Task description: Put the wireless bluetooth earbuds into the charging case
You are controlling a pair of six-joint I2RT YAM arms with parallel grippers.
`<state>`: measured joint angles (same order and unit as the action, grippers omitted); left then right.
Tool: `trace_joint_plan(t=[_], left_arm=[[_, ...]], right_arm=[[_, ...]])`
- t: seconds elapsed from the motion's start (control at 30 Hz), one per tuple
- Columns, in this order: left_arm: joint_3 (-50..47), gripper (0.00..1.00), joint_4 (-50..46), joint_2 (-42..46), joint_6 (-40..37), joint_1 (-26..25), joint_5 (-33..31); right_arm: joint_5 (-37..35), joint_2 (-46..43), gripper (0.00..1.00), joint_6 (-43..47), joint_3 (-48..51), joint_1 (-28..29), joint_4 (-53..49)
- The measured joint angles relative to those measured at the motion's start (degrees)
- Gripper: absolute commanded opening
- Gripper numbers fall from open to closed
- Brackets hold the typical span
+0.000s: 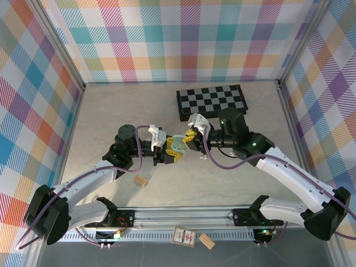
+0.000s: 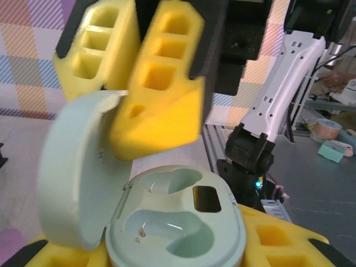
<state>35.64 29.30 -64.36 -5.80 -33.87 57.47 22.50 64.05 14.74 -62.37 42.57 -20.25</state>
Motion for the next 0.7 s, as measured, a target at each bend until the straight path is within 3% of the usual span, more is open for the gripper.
trace_joint_plan(t=[0.13, 0.27, 0.47, 0.7], left_arm=[[0.0, 0.38, -0.8, 0.3, 0.0, -0.4, -0.4], [0.1, 0.42, -0.5, 0.4, 0.0, -0.9, -1.2], [0.0, 0.7, 3.0, 0.5, 2.0, -1.3, -3.2], [-1.7, 0.86, 9.2, 0.3, 5.1, -1.7, -6.1]], right_arm=[[0.5, 0.0, 0.0, 0.6, 0.0, 0.0, -0.4], [0.2, -0.6, 0.0, 0.6, 0.0, 0.0, -0.4], [-2.2, -3.1, 0.0, 0.5, 0.8, 0.0, 0.9], [-5.9, -5.1, 0.0, -0.3, 2.2, 0.0, 3.6]])
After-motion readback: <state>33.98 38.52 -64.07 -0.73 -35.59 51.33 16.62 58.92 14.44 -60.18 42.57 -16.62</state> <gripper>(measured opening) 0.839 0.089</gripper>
